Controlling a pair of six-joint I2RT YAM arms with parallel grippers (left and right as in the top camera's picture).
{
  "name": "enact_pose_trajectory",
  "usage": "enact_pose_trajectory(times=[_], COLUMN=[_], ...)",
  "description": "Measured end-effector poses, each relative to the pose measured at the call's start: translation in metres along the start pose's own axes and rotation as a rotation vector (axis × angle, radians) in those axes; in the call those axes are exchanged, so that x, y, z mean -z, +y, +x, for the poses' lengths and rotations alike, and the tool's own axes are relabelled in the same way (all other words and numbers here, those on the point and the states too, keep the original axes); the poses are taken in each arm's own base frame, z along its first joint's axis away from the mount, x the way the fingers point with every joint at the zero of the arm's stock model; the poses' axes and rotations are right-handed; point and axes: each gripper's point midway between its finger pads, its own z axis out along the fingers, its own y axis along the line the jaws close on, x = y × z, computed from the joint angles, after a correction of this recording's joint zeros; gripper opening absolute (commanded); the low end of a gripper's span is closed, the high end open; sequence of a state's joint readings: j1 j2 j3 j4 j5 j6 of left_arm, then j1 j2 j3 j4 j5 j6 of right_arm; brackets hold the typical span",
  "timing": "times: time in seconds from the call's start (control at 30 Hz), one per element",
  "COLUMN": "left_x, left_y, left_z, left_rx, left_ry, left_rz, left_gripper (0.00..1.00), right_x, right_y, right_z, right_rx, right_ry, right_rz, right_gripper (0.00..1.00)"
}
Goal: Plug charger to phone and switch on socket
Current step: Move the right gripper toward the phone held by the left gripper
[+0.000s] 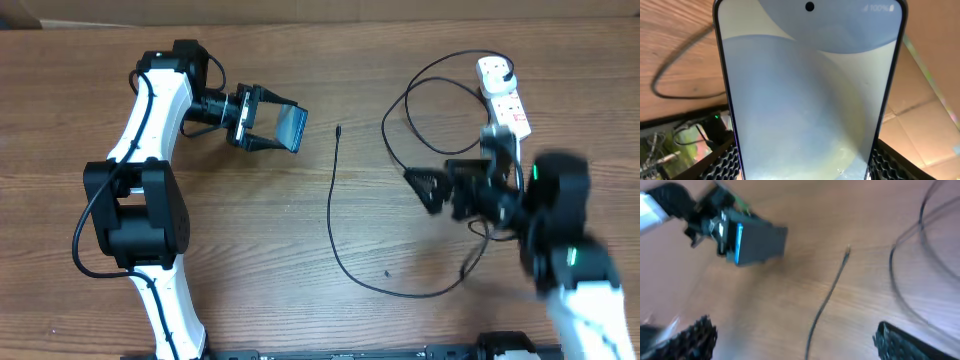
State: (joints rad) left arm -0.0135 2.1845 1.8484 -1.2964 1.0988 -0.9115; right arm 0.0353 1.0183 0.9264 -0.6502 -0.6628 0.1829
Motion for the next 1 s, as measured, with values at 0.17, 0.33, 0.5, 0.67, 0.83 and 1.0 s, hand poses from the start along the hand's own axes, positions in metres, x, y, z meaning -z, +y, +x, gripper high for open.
enact_pose_trajectory(times=[0.17,0.33,0.5,0.67,0.83,1.0], left_x=[0.000,-0.006,-0.016,-0.020,-0.017,-0.016], left_y=[0.006,0.016,0.022,0.029,0.033,0.035], left_z=[-0.012,-0.022,-0.023,-0.029,-0.035,-0.039], left_rx=[0.005,0.043,0.083,0.129,0.150,0.160], left_ry=[-0.067,-0.144,-0.192,-0.252,-0.294,-0.322], left_rz=[-0.043,-0.113,-0.168,-0.212,-0.233,-0.245], left_gripper=[0.04,0.04,0.04,0.04,0.04,0.04], right_x=[-0.027,-0.064,-0.095,-0.122,-0.137,-0.145], right_y=[-0.006,-0.013,-0.014,0.007,0.021,0.026], right_z=[-0.024,-0.045,-0.037,-0.015,-0.004,-0.002], right_rx=[-0.147,-0.220,-0.260,-0.239,-0.240,-0.271], right_ry=[0.184,0.195,0.243,0.285,0.277,0.248], right_rz=[-0.002,-0.097,-0.116,-0.030,0.046,0.106], right_gripper=[1.00,0.94,0.87,0.87,0.86,0.84])
